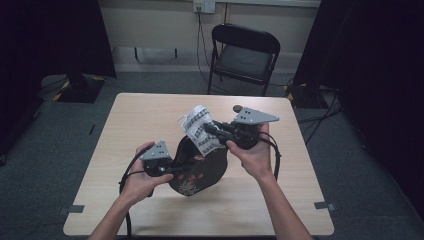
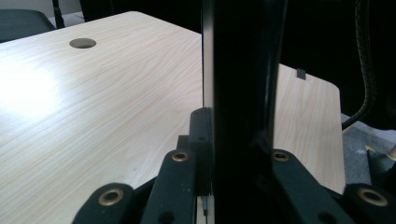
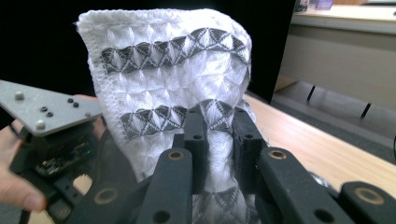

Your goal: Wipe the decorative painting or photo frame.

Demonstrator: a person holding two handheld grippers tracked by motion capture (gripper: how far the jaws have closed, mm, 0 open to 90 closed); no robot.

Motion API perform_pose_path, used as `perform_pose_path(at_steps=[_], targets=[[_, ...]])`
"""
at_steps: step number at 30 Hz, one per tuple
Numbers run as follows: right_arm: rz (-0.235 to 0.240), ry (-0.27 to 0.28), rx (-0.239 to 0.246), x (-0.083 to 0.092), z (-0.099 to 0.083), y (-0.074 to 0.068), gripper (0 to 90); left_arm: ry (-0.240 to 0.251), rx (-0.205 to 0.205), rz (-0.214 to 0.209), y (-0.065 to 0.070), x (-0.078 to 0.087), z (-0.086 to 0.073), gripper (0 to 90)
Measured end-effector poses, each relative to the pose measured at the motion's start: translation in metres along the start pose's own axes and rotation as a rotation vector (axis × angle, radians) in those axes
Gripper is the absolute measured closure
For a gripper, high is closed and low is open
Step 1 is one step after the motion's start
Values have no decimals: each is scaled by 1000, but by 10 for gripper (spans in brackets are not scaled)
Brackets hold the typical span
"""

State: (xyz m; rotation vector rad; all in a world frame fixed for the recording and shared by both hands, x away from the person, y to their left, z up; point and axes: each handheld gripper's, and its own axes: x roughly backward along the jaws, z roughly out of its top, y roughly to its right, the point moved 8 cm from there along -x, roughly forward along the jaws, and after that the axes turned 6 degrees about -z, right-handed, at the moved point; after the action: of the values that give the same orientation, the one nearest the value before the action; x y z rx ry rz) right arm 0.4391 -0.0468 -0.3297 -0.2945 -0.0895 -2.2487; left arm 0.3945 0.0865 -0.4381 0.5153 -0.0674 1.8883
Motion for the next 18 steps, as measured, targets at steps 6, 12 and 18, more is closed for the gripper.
perform_pose_path(at_steps=[6, 12, 18], targets=[[17, -4, -3, -4, 6, -6, 798, 6, -6, 2, 1, -1, 1, 804], [50, 3, 27, -9, 15, -25, 796, 1, -17, 14, 2, -2, 1, 801], [5, -11, -9, -12, 10, -16, 796, 11, -23, 13, 2, -1, 0, 799]])
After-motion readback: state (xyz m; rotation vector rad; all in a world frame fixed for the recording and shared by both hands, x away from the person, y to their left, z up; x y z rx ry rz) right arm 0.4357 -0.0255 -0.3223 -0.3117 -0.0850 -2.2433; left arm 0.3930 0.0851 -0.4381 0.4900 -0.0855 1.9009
